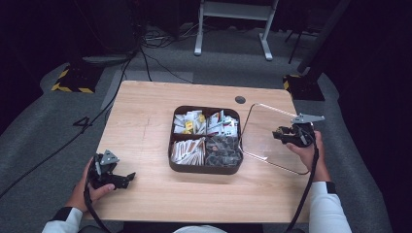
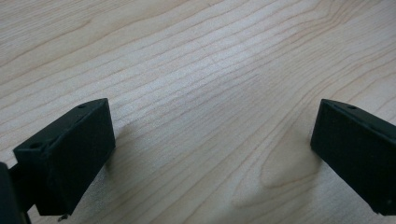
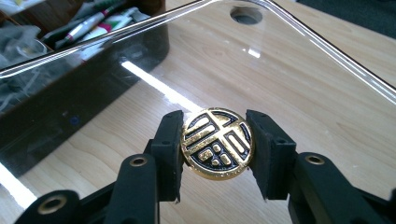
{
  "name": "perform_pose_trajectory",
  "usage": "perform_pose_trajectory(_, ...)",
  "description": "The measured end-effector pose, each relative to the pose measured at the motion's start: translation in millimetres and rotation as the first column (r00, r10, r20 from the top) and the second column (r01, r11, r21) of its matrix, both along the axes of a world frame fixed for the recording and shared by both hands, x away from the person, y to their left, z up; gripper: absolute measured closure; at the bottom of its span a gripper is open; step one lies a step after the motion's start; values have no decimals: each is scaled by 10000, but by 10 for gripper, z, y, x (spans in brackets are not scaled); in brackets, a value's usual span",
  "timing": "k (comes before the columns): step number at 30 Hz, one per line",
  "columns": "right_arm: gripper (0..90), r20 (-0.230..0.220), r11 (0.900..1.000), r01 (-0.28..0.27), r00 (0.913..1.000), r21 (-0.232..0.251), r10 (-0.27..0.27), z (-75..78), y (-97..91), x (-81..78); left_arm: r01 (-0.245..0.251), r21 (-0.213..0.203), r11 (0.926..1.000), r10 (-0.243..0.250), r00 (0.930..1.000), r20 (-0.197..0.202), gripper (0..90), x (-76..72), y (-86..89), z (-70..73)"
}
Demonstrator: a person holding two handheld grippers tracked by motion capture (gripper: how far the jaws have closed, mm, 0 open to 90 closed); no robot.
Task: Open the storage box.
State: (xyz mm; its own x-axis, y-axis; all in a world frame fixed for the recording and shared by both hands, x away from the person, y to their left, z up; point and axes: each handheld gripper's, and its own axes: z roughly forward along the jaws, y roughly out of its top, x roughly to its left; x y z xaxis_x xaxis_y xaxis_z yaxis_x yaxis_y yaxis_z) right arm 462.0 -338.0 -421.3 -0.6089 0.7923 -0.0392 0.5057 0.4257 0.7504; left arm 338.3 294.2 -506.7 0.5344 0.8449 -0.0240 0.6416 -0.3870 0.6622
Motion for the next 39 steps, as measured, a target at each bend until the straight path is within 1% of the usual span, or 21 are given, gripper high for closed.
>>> perform_pose_trajectory(6,591,-202,9999,138,9997,-103,-140,-74,-62,21,-10,-2,10000,10,10000,0,0,-1,-1,0)
perform_pose_trajectory(12,591,-349,9995,312,9989,13,-311,-127,-160,19,-7,-4,10000,7,10000,4,0,0,0,0)
perform_pose_trajectory(14,591,-356,9993,369,9987,-89,-372,-149,-186,20,-1,1,10000,1,10000,2,0,0,0,0)
perform_pose_trajectory(19,591,-534,9991,417,9977,-117,-423,-216,-236,27,-10,0,10000,10,10000,2,0,0,0,0)
perform_pose_trajectory(28,590,-928,9980,430,9946,-461,-472,-390,-241,71,-5,-6,10000,5,10000,4,0,0,0,0)
perform_pose_trajectory(34,590,-1140,9969,455,9921,-634,-525,-466,-241,93,-9,1,10000,9,10000,3,0,0,0,0)
perform_pose_trajectory(39,589,-1342,9970,475,9894,-617,-555,-519,-257,107,0,3,10000,0,10000,3,0,0,0,0)
